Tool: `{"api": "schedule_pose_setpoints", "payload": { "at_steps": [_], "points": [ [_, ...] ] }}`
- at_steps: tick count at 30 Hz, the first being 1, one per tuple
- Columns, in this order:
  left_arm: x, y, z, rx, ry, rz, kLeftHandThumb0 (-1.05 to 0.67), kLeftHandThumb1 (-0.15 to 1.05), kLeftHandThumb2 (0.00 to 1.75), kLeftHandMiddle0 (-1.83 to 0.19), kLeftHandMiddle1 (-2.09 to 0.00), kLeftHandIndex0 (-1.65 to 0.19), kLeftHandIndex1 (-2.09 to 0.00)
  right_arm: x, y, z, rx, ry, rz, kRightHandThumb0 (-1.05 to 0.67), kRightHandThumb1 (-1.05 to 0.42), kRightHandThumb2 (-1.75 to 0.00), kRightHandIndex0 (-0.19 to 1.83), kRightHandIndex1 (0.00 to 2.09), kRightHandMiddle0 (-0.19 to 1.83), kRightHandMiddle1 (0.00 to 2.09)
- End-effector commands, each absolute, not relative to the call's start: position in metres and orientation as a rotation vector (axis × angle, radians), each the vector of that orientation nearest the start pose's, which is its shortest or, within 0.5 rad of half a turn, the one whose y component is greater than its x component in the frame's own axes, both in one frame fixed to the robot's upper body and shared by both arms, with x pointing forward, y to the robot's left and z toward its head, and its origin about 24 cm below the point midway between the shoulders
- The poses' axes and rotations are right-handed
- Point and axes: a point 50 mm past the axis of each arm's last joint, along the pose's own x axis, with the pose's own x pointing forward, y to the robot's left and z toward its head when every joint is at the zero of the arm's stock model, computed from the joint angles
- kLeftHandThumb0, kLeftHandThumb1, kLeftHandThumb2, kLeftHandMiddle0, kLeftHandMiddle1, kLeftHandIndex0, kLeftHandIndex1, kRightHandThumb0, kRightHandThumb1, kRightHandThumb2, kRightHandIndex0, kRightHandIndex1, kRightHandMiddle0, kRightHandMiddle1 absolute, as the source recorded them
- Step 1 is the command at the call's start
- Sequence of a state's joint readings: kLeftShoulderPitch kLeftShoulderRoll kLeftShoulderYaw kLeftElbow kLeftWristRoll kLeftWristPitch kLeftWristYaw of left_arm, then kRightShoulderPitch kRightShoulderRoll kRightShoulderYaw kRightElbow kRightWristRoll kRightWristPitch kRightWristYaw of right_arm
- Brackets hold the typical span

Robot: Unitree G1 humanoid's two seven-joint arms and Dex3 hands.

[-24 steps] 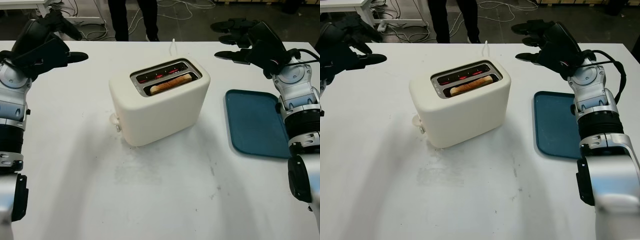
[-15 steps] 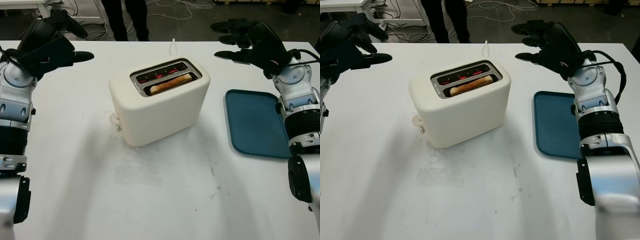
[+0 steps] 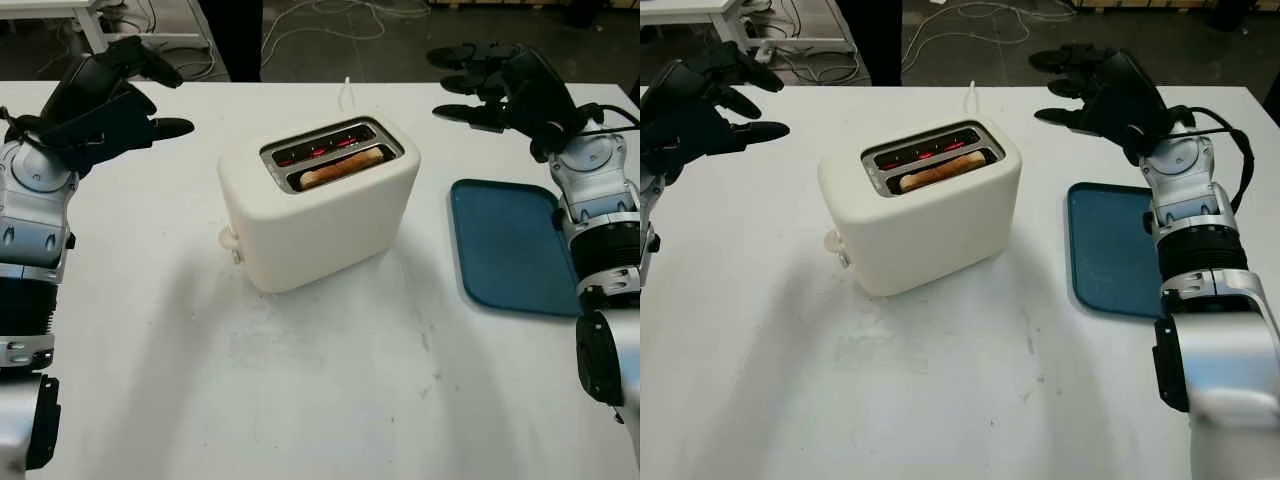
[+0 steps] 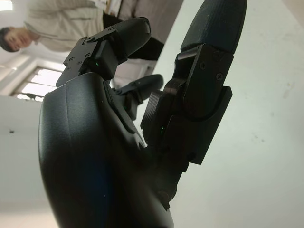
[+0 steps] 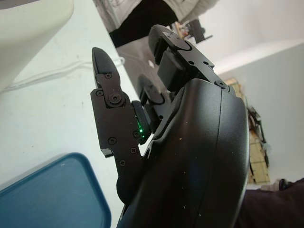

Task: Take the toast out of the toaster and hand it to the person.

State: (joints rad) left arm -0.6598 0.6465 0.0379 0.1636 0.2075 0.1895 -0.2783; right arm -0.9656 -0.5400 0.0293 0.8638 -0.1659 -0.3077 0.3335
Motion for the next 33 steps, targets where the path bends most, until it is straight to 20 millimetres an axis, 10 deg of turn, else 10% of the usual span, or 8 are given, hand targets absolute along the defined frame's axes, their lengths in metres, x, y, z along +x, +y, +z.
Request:
{"api": "schedule_pose_setpoints", "payload": {
  "at_steps": [1,33],
  "points": [
    [0.3405,0.2445,0.2273,0.804,-0.218,-0.021,-0.97,0.90,0.00,-0.17,-1.27,-0.21,-1.05,0.3928,-0.2229,0.2076,-0.701,-0.275,0.231,-0.32,-0.92,-0.04,0.61,0.01,0.58,0.00],
    [0.3342,0.2389,0.2292,0.803,-0.230,-0.022,-0.86,0.90,0.00,-0.21,-1.17,-0.25,-0.92,0.3918,-0.2213,0.2067,-0.694,-0.281,0.247,-0.34,-0.92,-0.04,0.61,0.01,0.58,0.01]
  ]
}}
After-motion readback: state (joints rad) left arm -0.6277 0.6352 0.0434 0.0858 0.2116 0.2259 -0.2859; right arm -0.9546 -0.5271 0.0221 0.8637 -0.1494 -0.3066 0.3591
